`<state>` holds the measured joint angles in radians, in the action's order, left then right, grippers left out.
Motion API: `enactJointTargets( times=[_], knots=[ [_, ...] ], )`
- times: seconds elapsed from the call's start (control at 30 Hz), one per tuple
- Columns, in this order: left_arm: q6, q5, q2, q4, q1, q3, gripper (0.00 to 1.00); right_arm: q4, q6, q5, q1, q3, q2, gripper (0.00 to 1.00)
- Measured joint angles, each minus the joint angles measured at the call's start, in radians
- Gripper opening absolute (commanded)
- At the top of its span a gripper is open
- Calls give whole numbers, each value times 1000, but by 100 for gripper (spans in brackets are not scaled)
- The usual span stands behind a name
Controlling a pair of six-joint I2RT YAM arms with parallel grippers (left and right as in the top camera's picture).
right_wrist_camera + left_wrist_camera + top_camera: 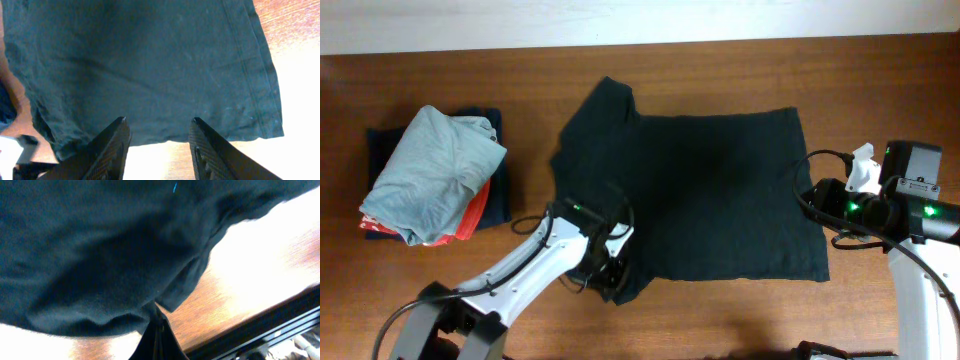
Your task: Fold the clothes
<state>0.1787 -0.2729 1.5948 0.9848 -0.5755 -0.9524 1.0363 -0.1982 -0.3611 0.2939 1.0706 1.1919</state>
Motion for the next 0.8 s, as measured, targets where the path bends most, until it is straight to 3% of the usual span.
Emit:
enactJointTargets(
  times=[0.43,0.6,0.67,0.8],
  knots=[
    [34,155,-54,-81,195,-117,1,0,1,0,0,0,0,43],
    [40,204,-54,-90,199,-117,7,0,0,0,0,0,0,43],
    [42,228,-54,-92,199,-117,11,0,0,0,0,0,0,43],
    [51,237,-54,-69,196,-117,31,0,0,0,0,0,0,43]
  ],
)
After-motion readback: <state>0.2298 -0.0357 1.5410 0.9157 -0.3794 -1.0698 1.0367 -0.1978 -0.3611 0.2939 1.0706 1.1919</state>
